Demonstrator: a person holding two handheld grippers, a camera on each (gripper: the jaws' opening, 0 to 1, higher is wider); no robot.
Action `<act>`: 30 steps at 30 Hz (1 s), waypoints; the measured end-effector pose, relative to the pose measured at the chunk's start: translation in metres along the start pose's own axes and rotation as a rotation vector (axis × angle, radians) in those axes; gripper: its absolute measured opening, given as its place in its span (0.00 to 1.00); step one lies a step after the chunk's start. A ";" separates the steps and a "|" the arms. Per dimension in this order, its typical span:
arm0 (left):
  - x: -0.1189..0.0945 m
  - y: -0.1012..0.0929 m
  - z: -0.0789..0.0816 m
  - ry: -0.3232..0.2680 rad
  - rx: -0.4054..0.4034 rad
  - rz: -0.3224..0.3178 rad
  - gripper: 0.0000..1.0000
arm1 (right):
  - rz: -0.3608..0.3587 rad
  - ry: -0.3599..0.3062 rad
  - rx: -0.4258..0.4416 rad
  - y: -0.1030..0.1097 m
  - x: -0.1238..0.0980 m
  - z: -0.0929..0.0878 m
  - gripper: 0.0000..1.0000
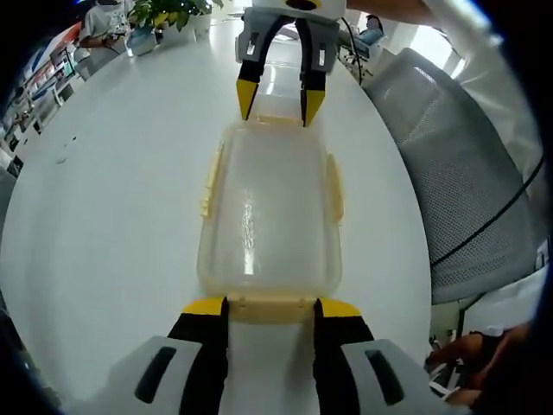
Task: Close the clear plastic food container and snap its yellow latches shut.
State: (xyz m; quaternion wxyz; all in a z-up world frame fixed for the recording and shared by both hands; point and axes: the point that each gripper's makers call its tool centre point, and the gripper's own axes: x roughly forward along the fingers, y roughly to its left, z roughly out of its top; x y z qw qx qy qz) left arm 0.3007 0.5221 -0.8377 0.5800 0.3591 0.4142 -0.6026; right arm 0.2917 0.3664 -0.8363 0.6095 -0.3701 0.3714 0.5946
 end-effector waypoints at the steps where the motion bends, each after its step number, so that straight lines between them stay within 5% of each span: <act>1: 0.000 0.000 0.000 -0.001 -0.001 0.000 0.33 | 0.001 0.001 0.002 0.000 0.000 0.000 0.34; 30: -0.019 0.002 0.005 -0.029 0.015 0.045 0.34 | -0.023 -0.022 -0.006 0.000 -0.018 0.011 0.35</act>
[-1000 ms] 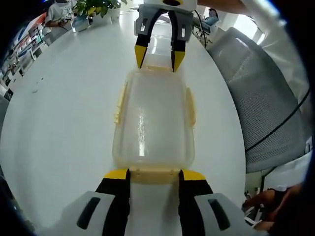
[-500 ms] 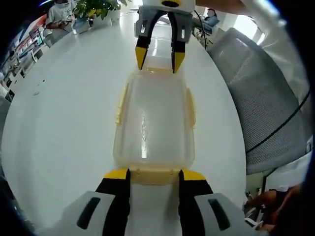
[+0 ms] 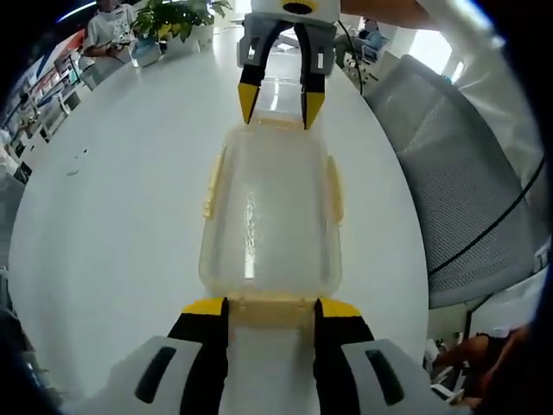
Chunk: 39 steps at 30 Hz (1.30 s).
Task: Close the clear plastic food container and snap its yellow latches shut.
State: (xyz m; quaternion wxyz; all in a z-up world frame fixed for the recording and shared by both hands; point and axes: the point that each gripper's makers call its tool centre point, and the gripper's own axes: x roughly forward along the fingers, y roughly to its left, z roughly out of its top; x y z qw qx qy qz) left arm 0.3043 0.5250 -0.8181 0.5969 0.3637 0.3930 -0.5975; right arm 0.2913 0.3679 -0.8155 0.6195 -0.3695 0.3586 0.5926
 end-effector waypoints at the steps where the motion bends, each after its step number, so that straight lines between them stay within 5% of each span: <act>1: -0.001 -0.001 0.000 -0.001 -0.002 0.001 0.34 | -0.002 0.003 -0.003 0.000 -0.001 0.000 0.35; 22: -0.025 -0.005 0.023 -0.003 -0.005 0.015 0.34 | -0.008 -0.010 -0.023 -0.005 -0.031 0.007 0.35; 39: -0.025 -0.007 0.053 0.004 0.016 0.021 0.34 | -0.014 -0.019 -0.011 -0.002 -0.057 -0.007 0.35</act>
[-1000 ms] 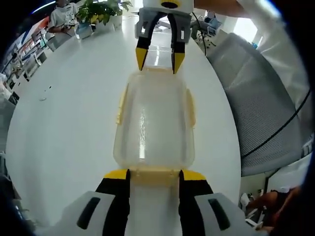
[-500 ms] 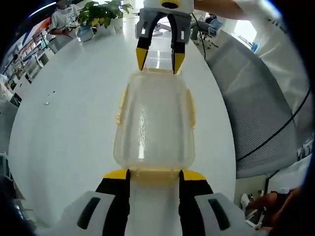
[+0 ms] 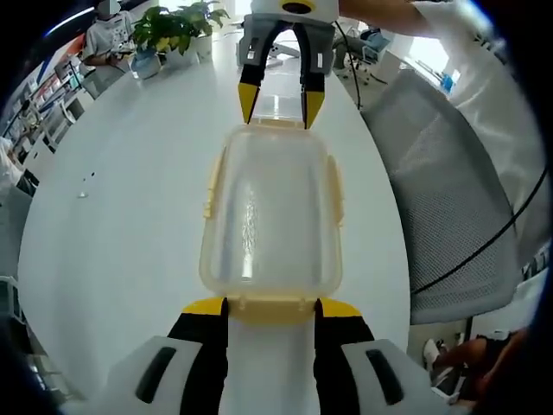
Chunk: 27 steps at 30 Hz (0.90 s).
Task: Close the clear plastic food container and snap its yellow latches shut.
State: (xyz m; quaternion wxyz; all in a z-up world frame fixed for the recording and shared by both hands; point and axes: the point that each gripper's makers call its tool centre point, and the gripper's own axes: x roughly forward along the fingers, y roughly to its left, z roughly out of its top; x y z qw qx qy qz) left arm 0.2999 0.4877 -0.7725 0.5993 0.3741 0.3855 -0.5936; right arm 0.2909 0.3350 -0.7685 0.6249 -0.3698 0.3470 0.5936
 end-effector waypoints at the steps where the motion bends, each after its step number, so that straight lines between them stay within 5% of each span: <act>1: 0.000 0.000 0.003 -0.003 -0.003 -0.001 0.34 | -0.004 0.002 -0.003 0.000 -0.003 -0.002 0.35; 27: 0.025 -0.012 0.094 -0.042 0.030 -0.004 0.34 | -0.020 0.017 0.031 0.016 -0.066 -0.077 0.35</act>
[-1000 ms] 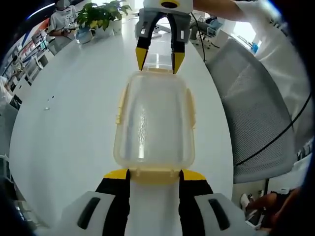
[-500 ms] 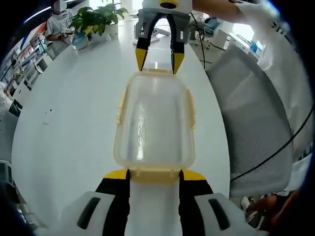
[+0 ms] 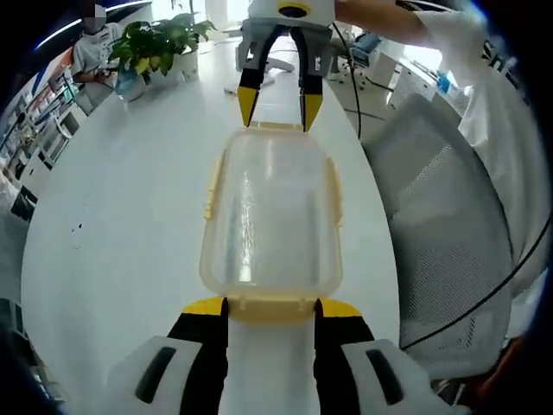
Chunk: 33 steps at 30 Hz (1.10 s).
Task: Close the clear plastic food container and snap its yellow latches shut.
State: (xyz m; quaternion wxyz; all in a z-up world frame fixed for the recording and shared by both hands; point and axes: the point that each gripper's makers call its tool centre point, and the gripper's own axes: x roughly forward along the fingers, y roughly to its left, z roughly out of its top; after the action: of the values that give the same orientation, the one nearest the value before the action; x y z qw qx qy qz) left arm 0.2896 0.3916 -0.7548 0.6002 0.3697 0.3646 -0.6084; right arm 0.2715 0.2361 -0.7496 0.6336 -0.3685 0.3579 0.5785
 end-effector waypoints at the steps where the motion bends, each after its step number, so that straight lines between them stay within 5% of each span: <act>1: 0.001 0.000 0.002 -0.001 0.000 -0.001 0.34 | 0.000 0.002 0.002 0.000 -0.002 -0.003 0.35; 20: 0.038 -0.007 0.065 -0.005 -0.005 -0.027 0.34 | 0.022 0.009 0.017 0.007 -0.032 -0.067 0.35; 33: 0.054 -0.007 0.087 0.009 -0.012 -0.038 0.34 | 0.037 0.009 0.020 -0.002 -0.039 -0.096 0.35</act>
State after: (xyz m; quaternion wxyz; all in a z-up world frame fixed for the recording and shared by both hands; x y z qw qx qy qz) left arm 0.2810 0.2894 -0.7626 0.5891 0.3617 0.3779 -0.6159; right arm 0.2684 0.1331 -0.7602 0.6250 -0.3580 0.3731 0.5848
